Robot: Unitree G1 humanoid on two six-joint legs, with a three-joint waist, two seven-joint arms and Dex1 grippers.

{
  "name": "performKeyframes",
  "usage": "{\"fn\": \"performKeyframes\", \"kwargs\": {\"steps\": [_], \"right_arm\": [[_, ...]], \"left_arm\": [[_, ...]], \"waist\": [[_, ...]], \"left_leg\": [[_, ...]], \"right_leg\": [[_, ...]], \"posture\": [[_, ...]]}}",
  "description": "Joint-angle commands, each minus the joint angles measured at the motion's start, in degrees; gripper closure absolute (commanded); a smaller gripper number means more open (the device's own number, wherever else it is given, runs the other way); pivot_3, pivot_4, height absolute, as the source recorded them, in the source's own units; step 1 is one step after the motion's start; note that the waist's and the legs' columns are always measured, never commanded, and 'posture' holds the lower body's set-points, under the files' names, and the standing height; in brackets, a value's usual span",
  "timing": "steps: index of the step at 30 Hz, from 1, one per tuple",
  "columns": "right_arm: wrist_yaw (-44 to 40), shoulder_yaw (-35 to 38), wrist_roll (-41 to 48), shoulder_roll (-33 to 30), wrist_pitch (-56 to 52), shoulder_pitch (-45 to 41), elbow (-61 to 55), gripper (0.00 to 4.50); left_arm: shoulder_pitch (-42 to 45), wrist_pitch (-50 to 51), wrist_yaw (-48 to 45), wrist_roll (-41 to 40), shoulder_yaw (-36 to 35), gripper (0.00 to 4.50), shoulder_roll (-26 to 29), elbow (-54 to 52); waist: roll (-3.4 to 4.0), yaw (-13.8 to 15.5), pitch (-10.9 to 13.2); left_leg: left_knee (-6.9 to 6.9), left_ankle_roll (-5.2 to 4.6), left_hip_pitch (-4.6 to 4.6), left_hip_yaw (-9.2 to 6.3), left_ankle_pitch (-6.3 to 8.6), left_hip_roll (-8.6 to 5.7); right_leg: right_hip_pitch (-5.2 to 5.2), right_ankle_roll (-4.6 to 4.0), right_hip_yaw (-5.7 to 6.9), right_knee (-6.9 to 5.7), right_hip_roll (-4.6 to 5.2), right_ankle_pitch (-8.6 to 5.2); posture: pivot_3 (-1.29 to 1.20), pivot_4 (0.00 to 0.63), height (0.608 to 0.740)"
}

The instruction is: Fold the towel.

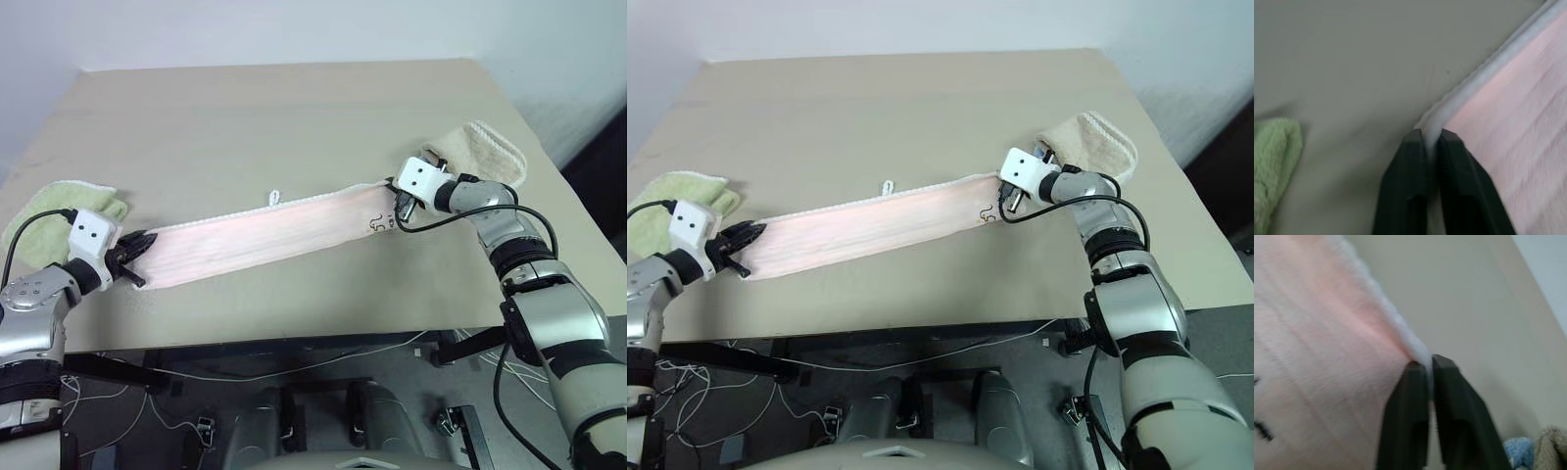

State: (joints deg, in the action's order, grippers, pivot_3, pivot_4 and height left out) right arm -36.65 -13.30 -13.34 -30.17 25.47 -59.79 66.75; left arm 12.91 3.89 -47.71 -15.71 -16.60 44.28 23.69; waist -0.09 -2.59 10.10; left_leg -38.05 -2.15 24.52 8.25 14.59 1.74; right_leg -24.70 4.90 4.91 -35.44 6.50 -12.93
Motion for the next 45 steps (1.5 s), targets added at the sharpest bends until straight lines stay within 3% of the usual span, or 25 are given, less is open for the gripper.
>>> {"fn": "performKeyframes", "kwargs": {"steps": [1, 8, 9, 14, 20, 25, 30, 37, 45], "right_arm": [[1.9, 1.8, 0.3, -0.6, 1.5, -2.2, 0.4, 2.82], [6.2, 1.5, -1.9, -3.7, 3.9, -0.9, -1.9, 0.39], [6.2, 2.0, -1.5, -4.2, 4.1, -0.5, -2.8, 0.08], [0.7, 9.2, 8.1, -6.0, -2.1, 5.4, -12.7, 0.08], [-5.2, 20.9, 29.5, -3.7, -35.3, 20.4, -40.8, 0.03], [2.9, 31.2, 49.0, 0.7, -66.6, 29.7, -57.9, 0.03], [15.8, 40.8, 61.7, 7.0, -84.0, 34.0, -65.2, 0.03], [29.8, 47.5, 71.2, 14.9, -93.6, 34.2, -66.7, 0.03], [39.1, 50.7, 74.2, 22.0, -90.4, 27.4, -56.7, 0.03]], "left_arm": [[-1.4, 1.3, -0.3, -1.9, -2.5, 2.49, 0.8, -2.5], [-2.9, -0.6, 4.1, 0.1, -4.5, 0.08, 1.2, -2.3], [-3.0, -0.5, 4.0, -0.7, -5.1, 0.00, 1.0, -2.9], [-4.0, -1.4, 5.5, -3.7, -8.8, 0.00, -0.3, -7.1], [-4.4, -1.9, 4.4, -6.5, -9.3, 0.00, -2.0, -13.8], [-4.7, -3.0, 0.5, -6.0, -4.6, 0.00, -2.8, -17.4], [-6.2, -1.5, -4.9, -7.7, 2.5, 0.00, -5.3, -24.7], [-6.0, 0.9, -8.5, -8.5, 8.9, 0.00, -7.6, -28.6], [-5.6, 1.6, -8.8, -8.3, 11.2, 0.00, -9.8, -29.8]], "waist": [[0.00, 0.0, 0.0], [0.02, 0.1, 0.0], [0.02, 0.1, 0.0], [0.00, 0.0, 0.0], [0.00, 0.4, 0.0], [0.00, 0.4, 0.0], [0.00, 0.6, 0.0], [0.04, 0.5, -0.1], [0.04, 0.1, -0.1]], "left_leg": [[0.00, 0.00, 0.00, 0.00, 0.00, 0.00], [0.00, 0.01, -0.01, -0.02, 0.00, 0.00], [0.00, 0.01, -0.01, -0.02, 0.00, 0.00], [0.01, 0.01, -0.02, -0.04, 0.00, 0.01], [-0.05, -0.01, -0.03, -0.16, 0.01, 0.01], [-0.06, -0.02, -0.07, -0.19, 0.02, 0.01], [-0.03, -0.01, -0.05, -0.21, 0.06, -0.01], [0.00, -0.05, -0.03, -0.20, 0.07, -0.02], [0.01, -0.25, -0.03, -0.18, 0.15, 0.01]], "right_leg": [[0.00, 0.00, 0.00, 0.00, 0.00, 0.00], [-0.01, 0.00, -0.01, -0.01, 0.01, 0.00], [-0.01, 0.00, -0.01, -0.01, 0.02, 0.00], [0.00, 0.00, -0.01, 0.01, 0.02, 0.00], [0.13, 0.00, 0.01, 0.04, 0.06, 0.01], [0.13, -0.01, 0.02, -0.01, 0.19, 0.01], [0.09, -0.03, 0.00, 0.01, 0.28, 0.01], [0.04, -0.05, -0.01, 0.00, 0.24, 0.01], [0.06, -0.03, -0.01, 0.00, -0.04, 0.01]], "posture": [[0.00, 0.150, 0.740], [0.00, 0.150, 0.740], [0.00, 0.150, 0.740], [0.00, 0.150, 0.740], [0.00, 0.150, 0.740], [0.00, 0.150, 0.740], [0.00, 0.150, 0.740], [0.00, 0.150, 0.740], [0.00, 0.150, 0.740]]}}
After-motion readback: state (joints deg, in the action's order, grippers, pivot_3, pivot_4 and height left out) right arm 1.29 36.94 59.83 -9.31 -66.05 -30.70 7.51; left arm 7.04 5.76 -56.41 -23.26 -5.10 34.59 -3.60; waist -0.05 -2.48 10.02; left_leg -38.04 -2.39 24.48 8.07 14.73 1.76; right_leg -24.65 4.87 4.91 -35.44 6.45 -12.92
